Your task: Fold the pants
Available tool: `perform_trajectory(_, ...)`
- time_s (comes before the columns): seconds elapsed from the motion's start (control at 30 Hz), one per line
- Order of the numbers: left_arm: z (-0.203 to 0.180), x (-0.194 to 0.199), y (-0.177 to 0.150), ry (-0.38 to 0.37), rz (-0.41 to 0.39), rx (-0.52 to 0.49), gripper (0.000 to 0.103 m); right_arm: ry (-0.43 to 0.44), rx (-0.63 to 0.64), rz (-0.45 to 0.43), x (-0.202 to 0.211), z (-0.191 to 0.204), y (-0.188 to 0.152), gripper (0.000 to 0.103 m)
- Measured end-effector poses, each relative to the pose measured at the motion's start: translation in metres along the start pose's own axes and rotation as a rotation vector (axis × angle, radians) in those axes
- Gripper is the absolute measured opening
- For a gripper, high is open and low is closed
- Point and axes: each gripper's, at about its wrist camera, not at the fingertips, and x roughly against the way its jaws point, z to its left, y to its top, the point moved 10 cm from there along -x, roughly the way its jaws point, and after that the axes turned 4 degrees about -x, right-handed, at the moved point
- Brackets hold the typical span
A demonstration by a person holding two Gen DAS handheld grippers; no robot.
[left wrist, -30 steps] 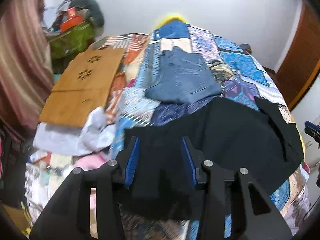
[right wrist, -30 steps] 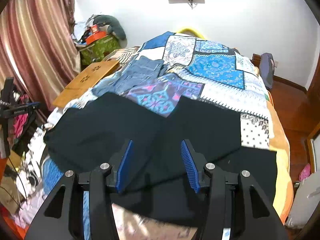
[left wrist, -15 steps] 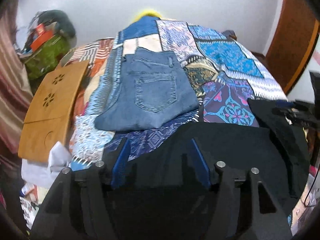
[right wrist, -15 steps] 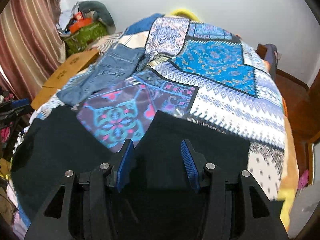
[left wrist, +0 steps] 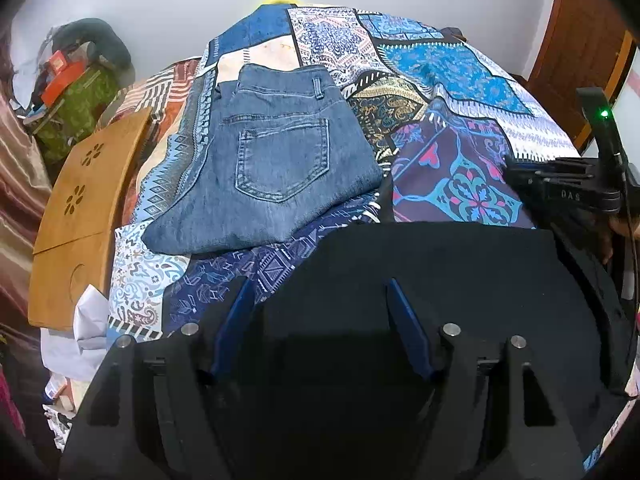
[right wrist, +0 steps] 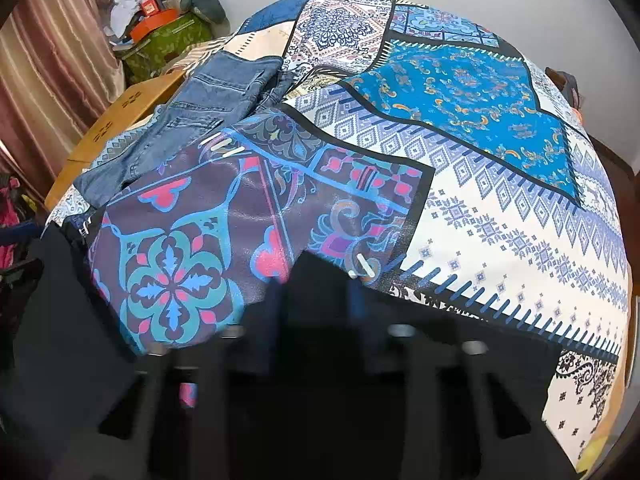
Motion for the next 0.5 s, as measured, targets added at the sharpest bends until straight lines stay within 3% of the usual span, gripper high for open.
perform_trajectory(0.17,-0.012,0.019,-0.001,-0.01,-0.001,-0.008,0.068,0.021,-0.034,-0.017,0.021,-0.01,-0.003,0.012)
perform_trajectory(0.5,-0.069,0.07,-0.009,-0.054,-0.036,-0.067,0.077,-0.028,-0.087,-0.251,0.169,-0.042,-0.022,0.012)
